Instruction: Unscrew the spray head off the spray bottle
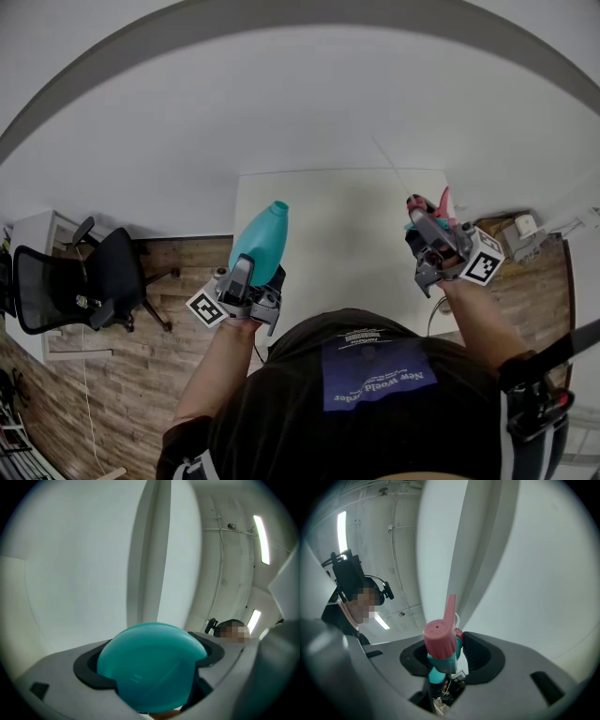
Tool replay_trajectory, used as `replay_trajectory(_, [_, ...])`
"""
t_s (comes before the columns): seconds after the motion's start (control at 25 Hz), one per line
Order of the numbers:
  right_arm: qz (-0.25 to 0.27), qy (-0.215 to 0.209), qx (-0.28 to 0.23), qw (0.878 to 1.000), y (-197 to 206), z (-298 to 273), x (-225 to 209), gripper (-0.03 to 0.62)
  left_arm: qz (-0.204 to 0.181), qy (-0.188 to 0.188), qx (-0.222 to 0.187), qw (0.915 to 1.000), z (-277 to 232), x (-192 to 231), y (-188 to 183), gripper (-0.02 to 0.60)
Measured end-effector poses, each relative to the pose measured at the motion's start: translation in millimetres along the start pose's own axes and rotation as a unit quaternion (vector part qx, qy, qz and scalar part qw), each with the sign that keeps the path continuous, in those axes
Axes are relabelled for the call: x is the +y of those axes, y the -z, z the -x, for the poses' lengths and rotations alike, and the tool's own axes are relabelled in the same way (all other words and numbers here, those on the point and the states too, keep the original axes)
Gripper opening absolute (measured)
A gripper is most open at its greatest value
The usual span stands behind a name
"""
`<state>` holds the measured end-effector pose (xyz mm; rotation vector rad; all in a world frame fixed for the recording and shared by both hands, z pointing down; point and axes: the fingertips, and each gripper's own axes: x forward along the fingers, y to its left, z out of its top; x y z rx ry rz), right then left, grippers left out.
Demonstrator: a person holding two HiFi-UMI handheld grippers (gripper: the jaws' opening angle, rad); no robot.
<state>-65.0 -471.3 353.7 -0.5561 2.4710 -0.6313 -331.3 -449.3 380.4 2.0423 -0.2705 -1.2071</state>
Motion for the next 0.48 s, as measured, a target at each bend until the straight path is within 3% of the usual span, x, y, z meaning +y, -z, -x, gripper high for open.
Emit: replay_trajectory(0.48, [0.005, -0.002, 0.003, 1.0, -1.6, 2.5, -0.5, 0.137, -0.004, 0.003, 0.008, 1.0, -5.4, -0.2, 6.5, 0.489])
